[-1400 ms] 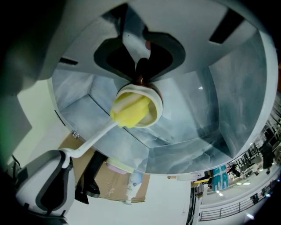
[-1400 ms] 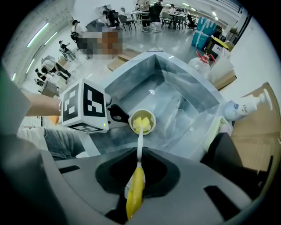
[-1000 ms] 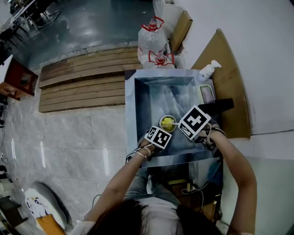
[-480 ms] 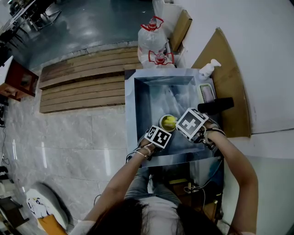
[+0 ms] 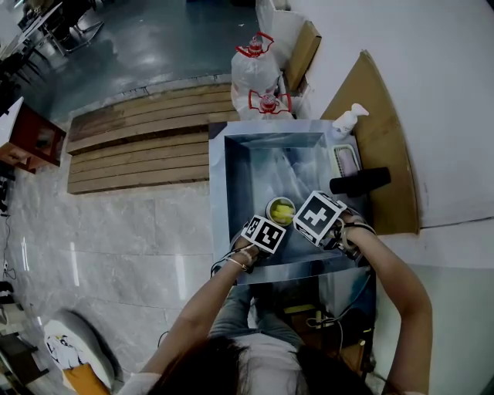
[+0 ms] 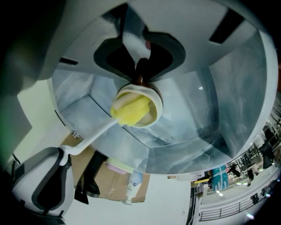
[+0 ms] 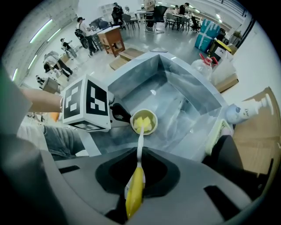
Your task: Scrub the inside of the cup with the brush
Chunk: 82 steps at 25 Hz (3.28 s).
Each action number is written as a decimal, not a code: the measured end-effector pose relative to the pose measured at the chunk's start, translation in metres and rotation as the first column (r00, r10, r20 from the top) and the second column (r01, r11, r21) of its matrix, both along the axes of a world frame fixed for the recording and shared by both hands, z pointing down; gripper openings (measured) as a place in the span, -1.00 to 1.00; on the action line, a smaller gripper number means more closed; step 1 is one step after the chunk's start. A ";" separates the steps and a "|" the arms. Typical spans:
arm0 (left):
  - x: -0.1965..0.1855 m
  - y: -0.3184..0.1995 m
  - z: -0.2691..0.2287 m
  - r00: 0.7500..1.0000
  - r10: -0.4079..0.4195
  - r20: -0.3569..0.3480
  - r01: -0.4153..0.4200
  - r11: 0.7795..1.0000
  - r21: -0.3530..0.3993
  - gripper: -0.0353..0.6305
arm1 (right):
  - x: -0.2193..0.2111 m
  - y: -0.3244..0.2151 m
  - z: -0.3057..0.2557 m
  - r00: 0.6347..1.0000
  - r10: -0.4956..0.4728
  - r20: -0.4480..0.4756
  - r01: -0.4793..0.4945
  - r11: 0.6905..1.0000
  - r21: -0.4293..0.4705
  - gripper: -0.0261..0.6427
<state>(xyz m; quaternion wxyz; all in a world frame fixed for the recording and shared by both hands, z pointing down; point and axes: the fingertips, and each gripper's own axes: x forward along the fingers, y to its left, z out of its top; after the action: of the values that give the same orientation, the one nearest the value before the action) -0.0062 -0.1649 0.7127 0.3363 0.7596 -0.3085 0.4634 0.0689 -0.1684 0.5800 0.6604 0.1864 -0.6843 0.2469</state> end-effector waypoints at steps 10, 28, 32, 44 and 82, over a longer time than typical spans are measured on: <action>-0.001 -0.001 0.000 1.000 -0.002 -0.001 0.002 1.000 0.001 -0.63 | -0.006 -0.008 -0.007 0.984 0.125 0.124 -0.128 0.992 0.011 -0.78; 0.005 0.007 -0.021 0.996 -0.048 -0.076 0.043 0.997 -0.065 -0.64 | 0.016 -0.005 -0.028 0.932 0.247 0.264 -0.273 0.960 0.067 -0.78; 0.000 -0.014 -0.042 0.997 -0.047 -0.060 0.051 0.997 0.065 -0.65 | 0.022 -0.004 -0.037 0.922 0.254 0.293 -0.292 0.952 0.092 -0.78; -0.015 -0.007 -0.089 0.991 -0.106 -0.078 0.119 0.973 0.198 -0.73 | 0.027 0.007 -0.058 0.897 0.237 0.374 -0.329 0.921 0.206 -0.78; -0.036 0.063 -0.235 0.919 -0.265 -0.292 0.389 0.728 0.565 -0.87 | 0.029 0.067 -0.137 0.723 0.071 0.687 -0.576 0.611 0.543 -0.78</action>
<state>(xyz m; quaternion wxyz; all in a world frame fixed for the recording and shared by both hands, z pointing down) -0.0422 -0.1023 0.4779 0.1766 0.8010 -0.5373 0.1963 0.0976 -0.1013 0.4430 0.2152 0.4718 -0.8463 0.1224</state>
